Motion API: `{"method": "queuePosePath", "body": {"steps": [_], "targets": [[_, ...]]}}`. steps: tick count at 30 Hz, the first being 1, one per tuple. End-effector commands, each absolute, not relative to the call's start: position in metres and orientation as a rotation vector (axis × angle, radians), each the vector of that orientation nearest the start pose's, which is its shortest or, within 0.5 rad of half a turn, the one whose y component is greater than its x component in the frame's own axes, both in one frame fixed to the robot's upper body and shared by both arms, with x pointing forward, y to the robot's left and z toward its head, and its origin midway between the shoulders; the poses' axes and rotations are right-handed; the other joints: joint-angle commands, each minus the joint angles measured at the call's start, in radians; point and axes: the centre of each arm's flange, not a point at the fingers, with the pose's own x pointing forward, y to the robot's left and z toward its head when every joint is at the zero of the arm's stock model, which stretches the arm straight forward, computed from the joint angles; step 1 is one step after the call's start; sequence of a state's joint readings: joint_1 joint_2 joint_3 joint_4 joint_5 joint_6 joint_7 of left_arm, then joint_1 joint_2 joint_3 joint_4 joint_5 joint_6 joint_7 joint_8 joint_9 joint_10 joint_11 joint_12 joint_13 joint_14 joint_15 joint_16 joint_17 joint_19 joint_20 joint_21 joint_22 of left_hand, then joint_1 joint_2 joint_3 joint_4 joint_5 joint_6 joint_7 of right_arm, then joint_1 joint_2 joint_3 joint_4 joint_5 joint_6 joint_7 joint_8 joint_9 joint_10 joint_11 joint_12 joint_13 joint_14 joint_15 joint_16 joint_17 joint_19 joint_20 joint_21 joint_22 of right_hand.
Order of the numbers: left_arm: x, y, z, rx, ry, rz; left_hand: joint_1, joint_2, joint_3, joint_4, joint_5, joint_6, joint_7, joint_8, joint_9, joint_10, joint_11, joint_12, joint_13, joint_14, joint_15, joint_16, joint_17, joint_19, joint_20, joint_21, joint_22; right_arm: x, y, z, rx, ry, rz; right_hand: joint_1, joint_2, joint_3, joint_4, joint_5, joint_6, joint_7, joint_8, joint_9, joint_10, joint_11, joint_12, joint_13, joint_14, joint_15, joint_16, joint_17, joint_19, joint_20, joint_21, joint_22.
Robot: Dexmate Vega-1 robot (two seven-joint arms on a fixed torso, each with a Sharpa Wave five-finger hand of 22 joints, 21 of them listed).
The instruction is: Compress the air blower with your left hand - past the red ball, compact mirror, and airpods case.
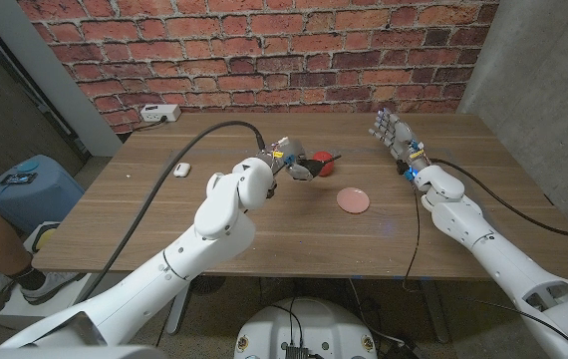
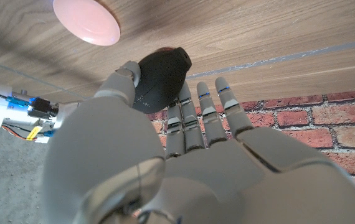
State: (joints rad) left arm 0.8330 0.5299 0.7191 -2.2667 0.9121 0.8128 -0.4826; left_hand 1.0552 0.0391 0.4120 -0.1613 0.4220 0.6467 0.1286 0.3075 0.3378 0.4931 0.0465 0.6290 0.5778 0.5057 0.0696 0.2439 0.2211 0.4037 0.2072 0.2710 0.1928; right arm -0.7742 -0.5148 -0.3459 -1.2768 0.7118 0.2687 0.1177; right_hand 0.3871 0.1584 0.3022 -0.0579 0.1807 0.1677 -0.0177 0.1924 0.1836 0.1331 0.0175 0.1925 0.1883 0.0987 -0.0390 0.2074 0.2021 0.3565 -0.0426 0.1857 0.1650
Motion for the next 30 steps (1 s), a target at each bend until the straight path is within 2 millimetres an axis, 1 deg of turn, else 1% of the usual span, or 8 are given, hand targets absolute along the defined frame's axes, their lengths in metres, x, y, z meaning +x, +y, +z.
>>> {"method": "queuePosePath", "body": {"steps": [1, 10, 13, 16, 19, 25, 29, 30], "targets": [[0.495, 0.087, 0.057, 1.178, -0.43, -0.053, 0.04, 0.039, -0.002, 0.005, 0.006, 0.007, 0.0, 0.005, 0.003, 0.01, -0.007, 0.008, 0.006, 0.009, 0.0, -0.001, 0.001, 0.01, 0.001, 0.002, 0.002, 0.657, -0.302, 0.02, 0.052, -0.621, 0.275, -0.003, 0.002, 0.0, -0.005, -0.001, -0.003, 0.002, 0.001, 0.006, -0.004, -0.001, 0.003, 0.005, -0.006, -0.026, 0.006, 0.004, -0.002, -0.045, 0.004, 0.004], [0.506, 0.095, 0.061, 1.079, -0.43, -0.082, 0.041, 0.04, -0.002, 0.004, 0.008, 0.011, 0.0, 0.005, 0.007, 0.007, -0.007, 0.008, 0.008, 0.012, -0.006, -0.001, 0.003, 0.013, -0.003, 0.002, 0.002, 0.66, -0.299, 0.027, 0.019, -0.632, 0.272, -0.003, 0.002, 0.001, -0.006, -0.001, -0.003, 0.002, 0.001, 0.006, -0.004, -0.001, 0.003, 0.005, -0.007, -0.026, 0.006, 0.004, -0.003, -0.044, 0.004, 0.004], [0.509, 0.1, 0.06, 1.035, -0.446, -0.09, 0.04, 0.041, -0.002, 0.005, 0.009, 0.01, -0.007, 0.005, 0.008, 0.007, -0.009, 0.008, 0.009, 0.01, -0.009, -0.002, 0.004, 0.015, -0.007, 0.003, 0.002, 0.661, -0.3, 0.029, 0.016, -0.636, 0.267, -0.003, 0.002, 0.0, -0.007, -0.001, -0.003, 0.002, 0.001, 0.006, -0.004, -0.002, 0.003, 0.005, -0.007, -0.025, 0.006, 0.004, -0.003, -0.044, 0.004, 0.004], [0.512, 0.103, 0.056, 0.996, -0.468, -0.084, 0.04, 0.041, -0.002, 0.004, 0.01, 0.01, -0.011, 0.004, 0.01, 0.004, -0.015, 0.007, 0.01, 0.011, -0.014, -0.002, 0.004, 0.013, -0.012, 0.002, 0.002, 0.662, -0.3, 0.03, 0.019, -0.638, 0.266, -0.003, 0.002, 0.001, -0.007, -0.001, -0.004, 0.002, 0.001, 0.006, -0.004, -0.003, 0.003, 0.005, -0.008, -0.025, 0.005, 0.004, -0.003, -0.044, 0.004, 0.004], [0.516, 0.107, 0.053, 0.956, -0.479, -0.08, 0.041, 0.042, -0.001, 0.004, 0.011, 0.012, -0.017, 0.005, 0.011, 0.006, -0.018, 0.008, 0.011, 0.014, -0.026, -0.001, 0.005, 0.016, -0.015, 0.002, 0.002, 0.663, -0.3, 0.031, 0.019, -0.641, 0.264, -0.003, 0.002, 0.001, -0.007, -0.001, -0.004, 0.002, 0.001, 0.006, -0.004, -0.003, 0.003, 0.005, -0.008, -0.025, 0.005, 0.004, -0.003, -0.044, 0.004, 0.004], [0.524, 0.117, 0.046, 0.84, -0.51, -0.096, 0.039, 0.042, -0.001, 0.005, 0.013, 0.019, -0.025, 0.007, 0.014, 0.01, -0.03, 0.01, 0.013, 0.02, -0.035, 0.0, 0.007, 0.02, -0.026, 0.004, 0.002, 0.662, -0.301, 0.031, 0.018, -0.646, 0.255, -0.003, 0.002, 0.001, -0.008, -0.001, -0.004, 0.002, 0.001, 0.006, -0.004, -0.002, 0.003, 0.005, -0.008, -0.025, 0.005, 0.004, -0.003, -0.044, 0.004, 0.004], [0.531, 0.122, 0.041, 0.788, -0.499, -0.115, 0.038, 0.042, -0.001, 0.006, 0.014, 0.021, -0.029, 0.008, 0.015, 0.014, -0.036, 0.011, 0.014, 0.023, -0.038, 0.0, 0.008, 0.023, -0.031, 0.004, 0.002, 0.661, -0.302, 0.031, 0.02, -0.648, 0.253, -0.003, 0.002, 0.001, -0.008, -0.001, -0.003, 0.002, 0.001, 0.006, -0.006, -0.004, 0.003, 0.005, -0.008, -0.025, 0.005, 0.004, -0.004, -0.044, 0.004, 0.004], [0.535, 0.124, 0.038, 0.744, -0.484, -0.135, 0.038, 0.041, -0.002, 0.005, 0.014, 0.021, -0.031, 0.008, 0.015, 0.014, -0.036, 0.011, 0.015, 0.023, -0.039, 0.0, 0.008, 0.023, -0.031, 0.004, 0.002, 0.66, -0.302, 0.03, 0.021, -0.648, 0.251, -0.003, 0.002, 0.001, -0.009, -0.001, -0.004, 0.002, 0.001, 0.006, -0.005, -0.004, 0.003, 0.005, -0.008, -0.025, 0.005, 0.004, -0.003, -0.044, 0.004, 0.004]]}}
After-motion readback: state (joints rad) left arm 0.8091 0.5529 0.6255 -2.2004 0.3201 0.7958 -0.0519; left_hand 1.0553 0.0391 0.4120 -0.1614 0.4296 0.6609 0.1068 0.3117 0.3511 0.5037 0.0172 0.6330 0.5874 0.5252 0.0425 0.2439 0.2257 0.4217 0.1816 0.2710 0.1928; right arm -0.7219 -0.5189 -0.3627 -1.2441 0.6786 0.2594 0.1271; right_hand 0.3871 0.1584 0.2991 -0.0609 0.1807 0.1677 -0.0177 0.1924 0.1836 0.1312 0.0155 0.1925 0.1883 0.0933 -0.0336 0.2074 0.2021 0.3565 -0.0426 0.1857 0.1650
